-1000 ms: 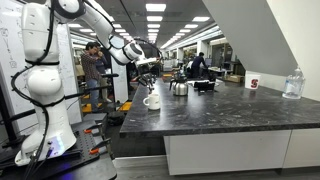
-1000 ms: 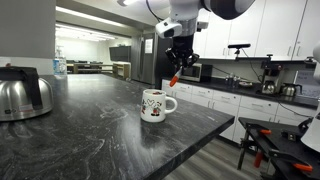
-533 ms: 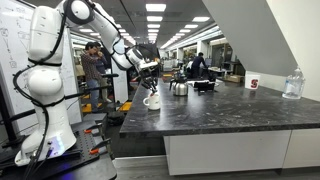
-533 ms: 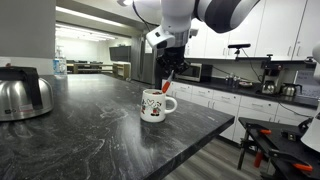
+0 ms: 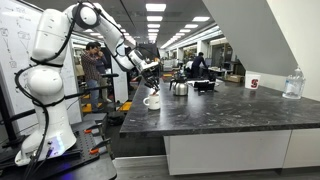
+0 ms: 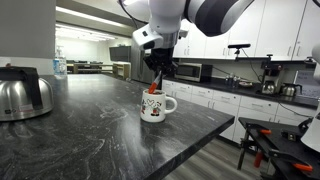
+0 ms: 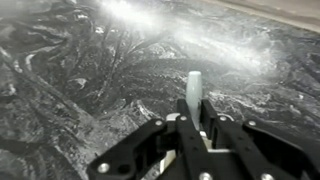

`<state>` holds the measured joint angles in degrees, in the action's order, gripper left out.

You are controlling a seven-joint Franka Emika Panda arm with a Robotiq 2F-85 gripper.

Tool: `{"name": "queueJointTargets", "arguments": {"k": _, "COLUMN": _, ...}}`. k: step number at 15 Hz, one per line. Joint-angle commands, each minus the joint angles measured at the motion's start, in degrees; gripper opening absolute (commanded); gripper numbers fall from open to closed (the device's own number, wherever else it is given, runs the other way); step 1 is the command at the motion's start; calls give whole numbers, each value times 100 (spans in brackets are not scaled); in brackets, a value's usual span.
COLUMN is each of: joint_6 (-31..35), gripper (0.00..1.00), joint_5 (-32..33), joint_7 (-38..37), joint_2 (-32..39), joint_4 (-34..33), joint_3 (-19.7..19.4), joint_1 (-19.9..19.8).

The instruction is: Put the marker in the mug

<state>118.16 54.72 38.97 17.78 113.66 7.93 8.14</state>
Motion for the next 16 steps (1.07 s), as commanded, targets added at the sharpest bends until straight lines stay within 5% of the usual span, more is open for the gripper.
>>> {"name": "queueJointTargets", "arguments": {"k": 1, "joint_6": -100, "gripper": 9, "joint_5": 360, "joint_7": -203, "joint_2": 190, "joint_4": -116, "joint_3": 41, "joint_1": 108}}
{"name": "queueJointTargets", "arguments": {"k": 2, "joint_6": -118, "gripper": 44, "joint_5": 462, "joint_7": -216, "joint_2": 224, "joint_4": -98, "joint_3": 46, "joint_1": 134}}
{"name": "queueJointTargets", "arguments": {"k": 4, "joint_6": -109, "gripper": 50, "joint_5": 658, "joint_7": -282, "joint_2": 252, "joint_4": -54, "joint_3": 47, "joint_1": 161}}
{"name": "queueJointTargets", "arguments": {"k": 7, "joint_6": -21, "gripper": 74, "joint_5": 685, "joint_7": -426, "joint_2": 186, "joint_4": -15, "joint_3": 62, "joint_1": 109}}
{"name": "queueJointTargets", "arguments": {"k": 10, "joint_6": 90, "gripper": 96, "joint_5": 82, "joint_7": -377, "joint_2": -78, "joint_4": 16, "joint_3": 104, "joint_1": -114}}
{"name": "queueJointTargets", "arguments": {"k": 16, "joint_6": -92, "gripper": 100, "joint_5": -2074, "joint_7": 431, "joint_2": -875, "joint_4": 128, "joint_3": -249, "joint_1": -849}}
